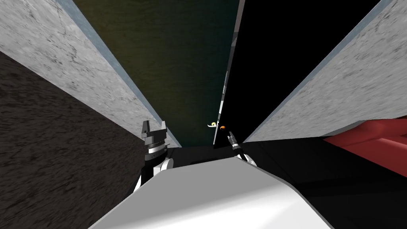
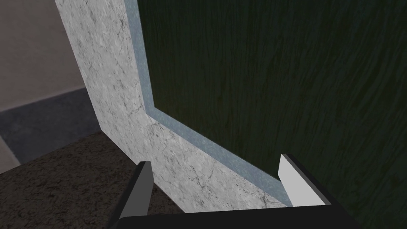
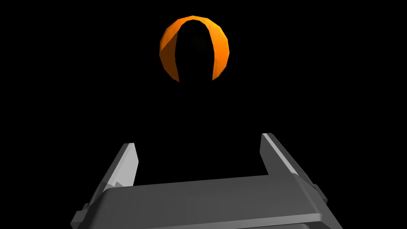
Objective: Pull the door open
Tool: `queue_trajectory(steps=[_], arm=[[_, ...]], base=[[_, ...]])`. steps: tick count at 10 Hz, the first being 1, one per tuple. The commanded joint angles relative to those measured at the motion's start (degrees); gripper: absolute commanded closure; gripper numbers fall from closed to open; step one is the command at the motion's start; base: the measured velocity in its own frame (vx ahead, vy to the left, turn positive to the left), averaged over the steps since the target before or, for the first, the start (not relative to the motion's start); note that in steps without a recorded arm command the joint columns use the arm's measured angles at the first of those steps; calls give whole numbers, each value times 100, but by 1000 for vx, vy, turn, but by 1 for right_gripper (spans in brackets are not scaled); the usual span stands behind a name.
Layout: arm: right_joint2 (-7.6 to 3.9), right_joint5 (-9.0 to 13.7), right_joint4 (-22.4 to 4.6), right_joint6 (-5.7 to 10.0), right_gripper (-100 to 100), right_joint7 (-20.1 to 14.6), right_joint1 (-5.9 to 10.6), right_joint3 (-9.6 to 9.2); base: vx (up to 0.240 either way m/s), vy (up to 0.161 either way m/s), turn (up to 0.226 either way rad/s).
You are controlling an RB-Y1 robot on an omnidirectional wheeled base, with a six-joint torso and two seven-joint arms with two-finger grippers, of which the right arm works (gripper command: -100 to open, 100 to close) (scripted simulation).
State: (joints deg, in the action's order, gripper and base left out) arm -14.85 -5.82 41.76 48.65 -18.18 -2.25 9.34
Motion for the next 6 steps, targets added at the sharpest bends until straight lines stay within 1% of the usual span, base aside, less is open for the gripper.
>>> queue_trajectory(steps=[1, 2, 3, 4, 6], arm=[[-20, 18, -162, 80, -100, 15, 58, 32], [-155, 107, -304, 162, -100, -31, -35, 174], [-155, 107, -304, 162, -100, -31, -35, 174], [-205, 145, -368, 215, -100, -57, -47, 227], [-194, 149, -380, 258, -100, -73, 8, 217]], base=[[7, -15, -4], [45, -22, 152], [55, -31, 76], [120, -18, 147], [182, -10, 129]])
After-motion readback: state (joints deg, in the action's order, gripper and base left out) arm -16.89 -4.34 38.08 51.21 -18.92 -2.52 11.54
